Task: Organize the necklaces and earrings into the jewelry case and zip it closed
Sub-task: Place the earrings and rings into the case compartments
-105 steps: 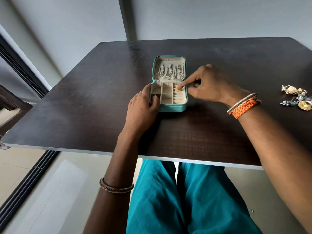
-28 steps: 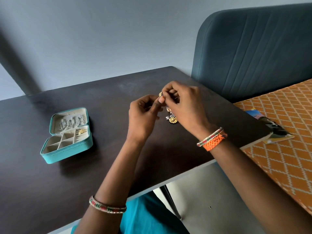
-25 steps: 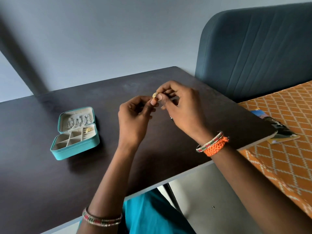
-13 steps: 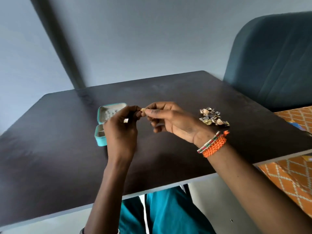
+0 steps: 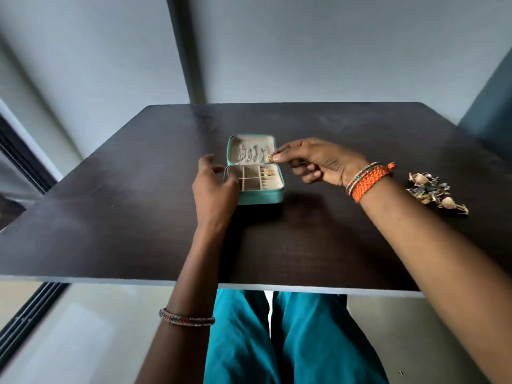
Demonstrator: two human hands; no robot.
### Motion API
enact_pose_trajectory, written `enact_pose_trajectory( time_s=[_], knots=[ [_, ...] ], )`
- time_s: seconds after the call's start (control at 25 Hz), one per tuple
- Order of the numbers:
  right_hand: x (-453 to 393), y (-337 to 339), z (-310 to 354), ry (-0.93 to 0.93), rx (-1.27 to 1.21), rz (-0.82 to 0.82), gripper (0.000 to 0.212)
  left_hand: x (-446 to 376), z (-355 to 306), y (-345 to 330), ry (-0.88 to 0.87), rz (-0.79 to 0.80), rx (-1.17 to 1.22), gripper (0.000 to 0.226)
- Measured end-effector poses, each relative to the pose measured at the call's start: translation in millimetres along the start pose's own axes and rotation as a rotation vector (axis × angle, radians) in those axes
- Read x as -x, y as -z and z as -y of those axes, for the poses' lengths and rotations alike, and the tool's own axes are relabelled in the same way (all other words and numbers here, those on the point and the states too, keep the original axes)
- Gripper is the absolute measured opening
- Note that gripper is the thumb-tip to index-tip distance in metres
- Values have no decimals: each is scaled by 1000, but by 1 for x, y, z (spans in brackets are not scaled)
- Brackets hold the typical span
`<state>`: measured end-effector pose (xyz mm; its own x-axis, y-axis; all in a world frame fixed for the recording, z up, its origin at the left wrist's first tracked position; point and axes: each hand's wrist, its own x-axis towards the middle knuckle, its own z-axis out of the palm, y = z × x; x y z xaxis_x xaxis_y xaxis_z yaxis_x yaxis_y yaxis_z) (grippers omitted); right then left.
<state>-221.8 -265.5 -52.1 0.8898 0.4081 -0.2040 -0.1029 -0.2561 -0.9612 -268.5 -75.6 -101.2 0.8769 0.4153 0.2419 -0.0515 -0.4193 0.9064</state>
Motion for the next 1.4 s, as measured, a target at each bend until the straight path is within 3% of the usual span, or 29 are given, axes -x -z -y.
enact_pose_trajectory(
  time_s=[0.12, 0.24, 0.36, 0.76, 0.96, 1.08, 1.2, 1.28, 1.4],
  knots=[
    [-8, 2, -9, -68, -20, 13, 4, 3, 9, -3, 9, 106, -131, 39],
    [-11, -2, -15, -73, -44, 32, 8, 5, 6, -5, -7, 97, -201, 41],
    [-11, -9, -16, -47, 79, 1, 17, 6, 6, -6, -8, 97, -228, 42],
    [-9, -12, -19, 18, 195, 14, 10, 5, 8, -7, -24, 102, -237, 38],
    [-9, -17, -20, 67, 244, -60, 8, 5, 8, -6, -22, 97, -229, 35],
    [-2, -22, -15, 166, 328, -171, 8, 5, 8, -6, -23, 96, -226, 34],
    [8, -26, -9, 429, 524, -273, 11, 4, 9, -6, -19, 96, -220, 33],
    [12, -28, -7, 564, 690, -290, 24, 4, 9, -6, -26, 92, -222, 33],
    [16, -31, -6, 577, 874, -323, 32, 4, 9, -6, -34, 87, -227, 33]
  ],
)
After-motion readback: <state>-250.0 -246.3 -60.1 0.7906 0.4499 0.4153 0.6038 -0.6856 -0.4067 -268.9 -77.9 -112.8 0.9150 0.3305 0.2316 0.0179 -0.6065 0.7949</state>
